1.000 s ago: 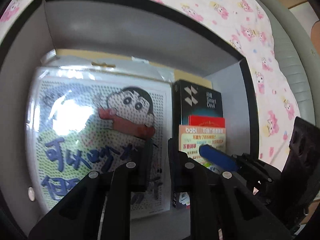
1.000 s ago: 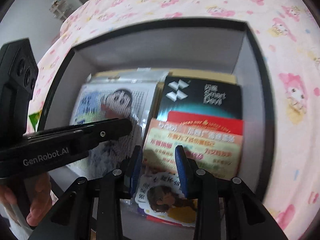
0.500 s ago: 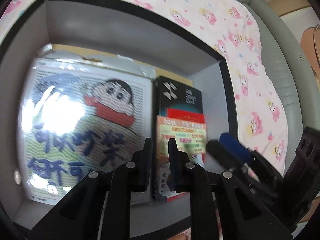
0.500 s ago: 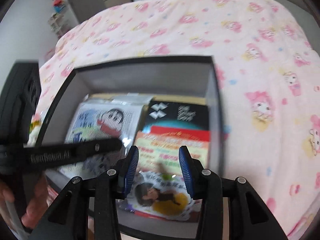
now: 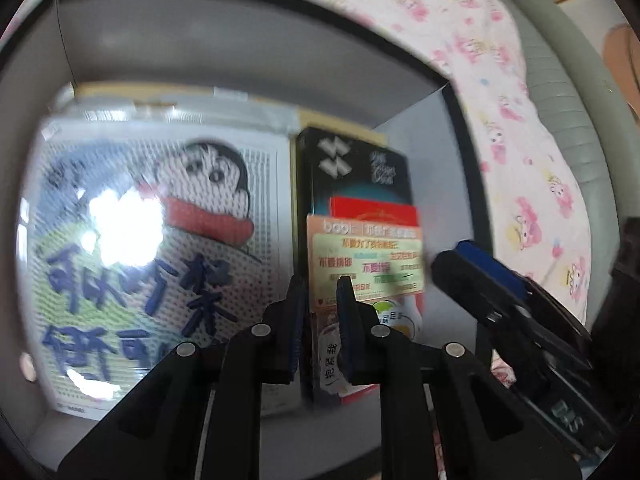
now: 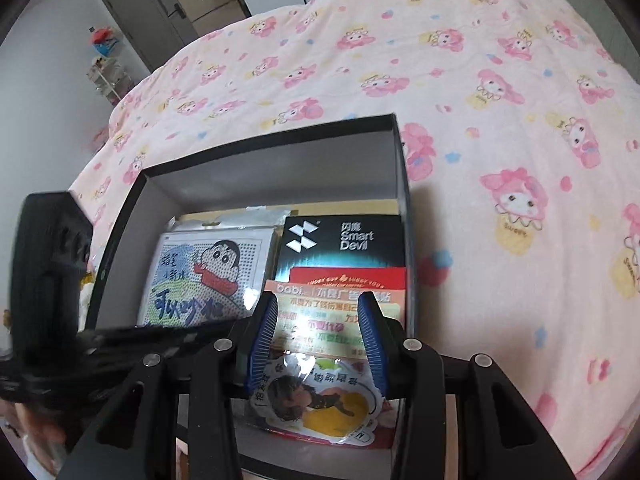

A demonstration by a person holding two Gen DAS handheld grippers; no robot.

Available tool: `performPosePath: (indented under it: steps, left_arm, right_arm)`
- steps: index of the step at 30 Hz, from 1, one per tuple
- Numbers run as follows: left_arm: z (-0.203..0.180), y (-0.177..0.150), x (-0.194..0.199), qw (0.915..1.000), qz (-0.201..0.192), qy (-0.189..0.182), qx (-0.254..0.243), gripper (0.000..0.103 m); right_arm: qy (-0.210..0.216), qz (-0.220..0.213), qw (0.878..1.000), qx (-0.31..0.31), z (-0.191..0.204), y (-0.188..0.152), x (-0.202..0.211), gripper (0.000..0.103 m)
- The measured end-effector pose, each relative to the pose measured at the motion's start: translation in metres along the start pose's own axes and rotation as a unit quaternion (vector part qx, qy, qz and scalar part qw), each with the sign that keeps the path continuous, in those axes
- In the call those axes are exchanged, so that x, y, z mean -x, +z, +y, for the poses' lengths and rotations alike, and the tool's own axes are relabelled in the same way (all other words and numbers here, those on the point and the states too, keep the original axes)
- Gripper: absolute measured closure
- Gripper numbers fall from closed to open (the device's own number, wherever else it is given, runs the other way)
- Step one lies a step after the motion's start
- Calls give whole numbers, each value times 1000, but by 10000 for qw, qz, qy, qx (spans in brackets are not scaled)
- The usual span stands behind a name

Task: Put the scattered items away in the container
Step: 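Open the left gripper and push the card down into the box, then withdraw the left gripper and move over the remaining items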

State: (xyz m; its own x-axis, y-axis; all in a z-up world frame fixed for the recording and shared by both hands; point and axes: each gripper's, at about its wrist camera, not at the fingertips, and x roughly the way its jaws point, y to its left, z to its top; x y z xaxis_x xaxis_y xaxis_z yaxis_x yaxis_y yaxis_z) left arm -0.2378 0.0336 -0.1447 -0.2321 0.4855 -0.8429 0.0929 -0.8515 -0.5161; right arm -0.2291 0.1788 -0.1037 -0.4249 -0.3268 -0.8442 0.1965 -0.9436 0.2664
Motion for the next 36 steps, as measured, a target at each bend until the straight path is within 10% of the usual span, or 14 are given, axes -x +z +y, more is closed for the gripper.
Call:
performPosePath:
  steps: [23, 36]
  left_arm:
    - [-27, -27, 34, 9906, -619, 764, -954, 81]
    - [-51, -95, 120, 9763, -1186, 827, -1610, 71]
  right_arm:
    - [-331, -137, 9994, -32, 4, 0, 0, 64]
    - [-231, -737, 9970, -7, 43, -46, 88, 61]
